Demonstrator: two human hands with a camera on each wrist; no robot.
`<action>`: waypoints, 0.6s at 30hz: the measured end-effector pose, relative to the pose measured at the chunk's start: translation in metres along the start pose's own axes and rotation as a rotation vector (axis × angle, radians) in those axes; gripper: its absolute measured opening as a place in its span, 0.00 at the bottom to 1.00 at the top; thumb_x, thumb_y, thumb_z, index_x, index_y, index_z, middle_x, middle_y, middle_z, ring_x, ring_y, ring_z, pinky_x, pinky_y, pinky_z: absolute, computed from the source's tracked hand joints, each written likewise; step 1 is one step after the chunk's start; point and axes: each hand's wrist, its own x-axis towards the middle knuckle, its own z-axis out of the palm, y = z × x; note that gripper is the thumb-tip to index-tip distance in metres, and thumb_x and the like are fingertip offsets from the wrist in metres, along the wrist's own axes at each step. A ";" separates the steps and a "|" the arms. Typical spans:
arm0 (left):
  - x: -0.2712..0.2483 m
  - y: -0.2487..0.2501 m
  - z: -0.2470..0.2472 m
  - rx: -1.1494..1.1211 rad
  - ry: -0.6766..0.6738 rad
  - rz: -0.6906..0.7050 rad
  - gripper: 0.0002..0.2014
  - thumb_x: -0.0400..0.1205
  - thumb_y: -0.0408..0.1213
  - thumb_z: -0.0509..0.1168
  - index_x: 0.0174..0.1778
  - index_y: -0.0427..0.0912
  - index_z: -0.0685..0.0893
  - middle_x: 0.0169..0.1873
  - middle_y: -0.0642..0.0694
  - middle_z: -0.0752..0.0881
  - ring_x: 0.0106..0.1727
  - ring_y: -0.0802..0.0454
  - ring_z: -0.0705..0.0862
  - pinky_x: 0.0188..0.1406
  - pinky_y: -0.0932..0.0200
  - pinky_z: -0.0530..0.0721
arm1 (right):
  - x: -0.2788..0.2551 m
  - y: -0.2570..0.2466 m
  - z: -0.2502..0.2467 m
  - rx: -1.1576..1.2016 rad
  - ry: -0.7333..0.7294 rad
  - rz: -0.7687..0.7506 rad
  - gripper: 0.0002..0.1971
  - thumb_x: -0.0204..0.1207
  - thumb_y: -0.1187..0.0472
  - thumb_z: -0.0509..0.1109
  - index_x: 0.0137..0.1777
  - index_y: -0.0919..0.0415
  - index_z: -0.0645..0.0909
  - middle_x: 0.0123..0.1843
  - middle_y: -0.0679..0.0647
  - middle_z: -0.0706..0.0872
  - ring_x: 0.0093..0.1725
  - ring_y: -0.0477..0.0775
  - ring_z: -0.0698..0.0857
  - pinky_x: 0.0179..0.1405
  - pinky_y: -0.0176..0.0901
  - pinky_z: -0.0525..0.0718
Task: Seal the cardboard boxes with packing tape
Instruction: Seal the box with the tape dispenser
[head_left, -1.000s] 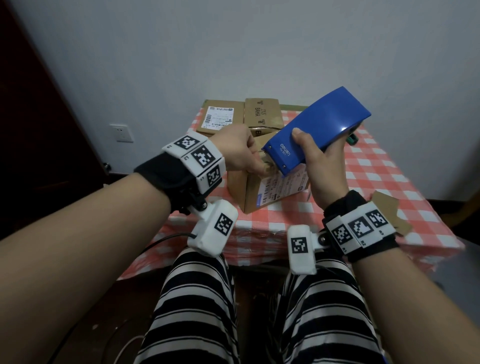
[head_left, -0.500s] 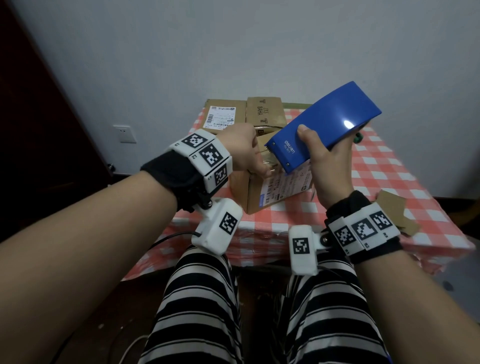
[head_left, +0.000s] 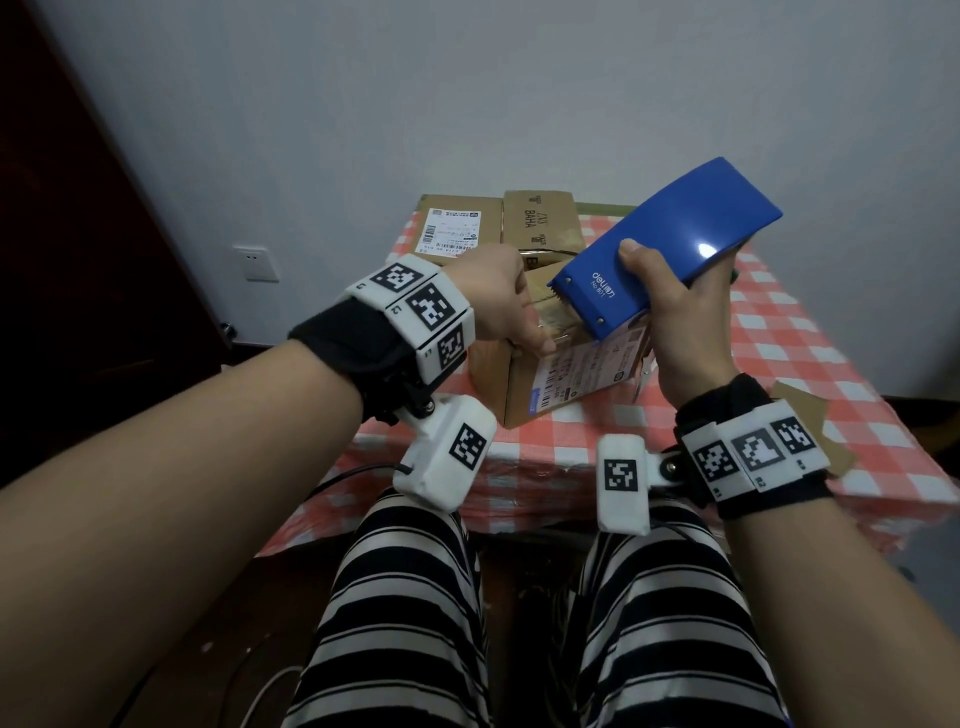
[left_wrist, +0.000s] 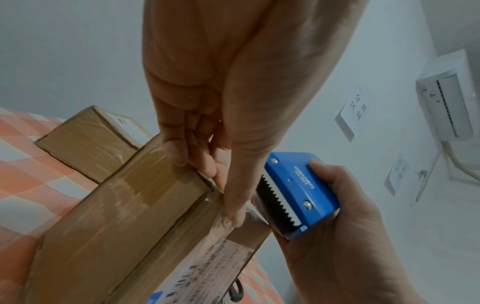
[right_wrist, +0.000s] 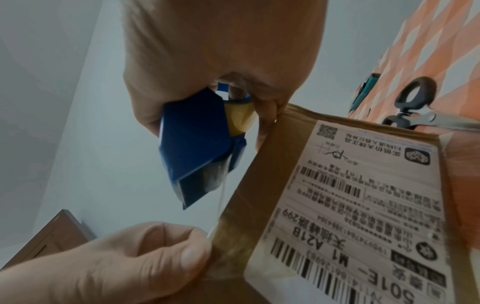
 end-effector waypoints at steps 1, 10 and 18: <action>0.000 0.000 0.000 -0.002 -0.001 0.000 0.22 0.67 0.45 0.81 0.51 0.37 0.88 0.44 0.47 0.88 0.46 0.53 0.83 0.45 0.59 0.80 | 0.001 0.000 -0.001 -0.002 -0.004 -0.006 0.24 0.71 0.54 0.75 0.63 0.52 0.69 0.57 0.52 0.81 0.57 0.53 0.85 0.58 0.47 0.86; -0.001 0.000 0.001 0.006 0.000 0.018 0.18 0.68 0.45 0.81 0.48 0.39 0.89 0.38 0.51 0.86 0.45 0.54 0.82 0.40 0.63 0.77 | 0.005 0.000 -0.008 0.010 -0.006 -0.019 0.18 0.73 0.60 0.74 0.59 0.52 0.72 0.53 0.49 0.83 0.52 0.47 0.86 0.51 0.39 0.84; 0.001 -0.002 0.001 0.001 0.002 0.020 0.18 0.68 0.45 0.80 0.49 0.38 0.89 0.44 0.48 0.89 0.46 0.55 0.83 0.38 0.65 0.77 | 0.009 0.001 -0.011 0.044 0.047 0.020 0.20 0.75 0.64 0.74 0.64 0.54 0.72 0.54 0.49 0.84 0.52 0.48 0.87 0.50 0.40 0.85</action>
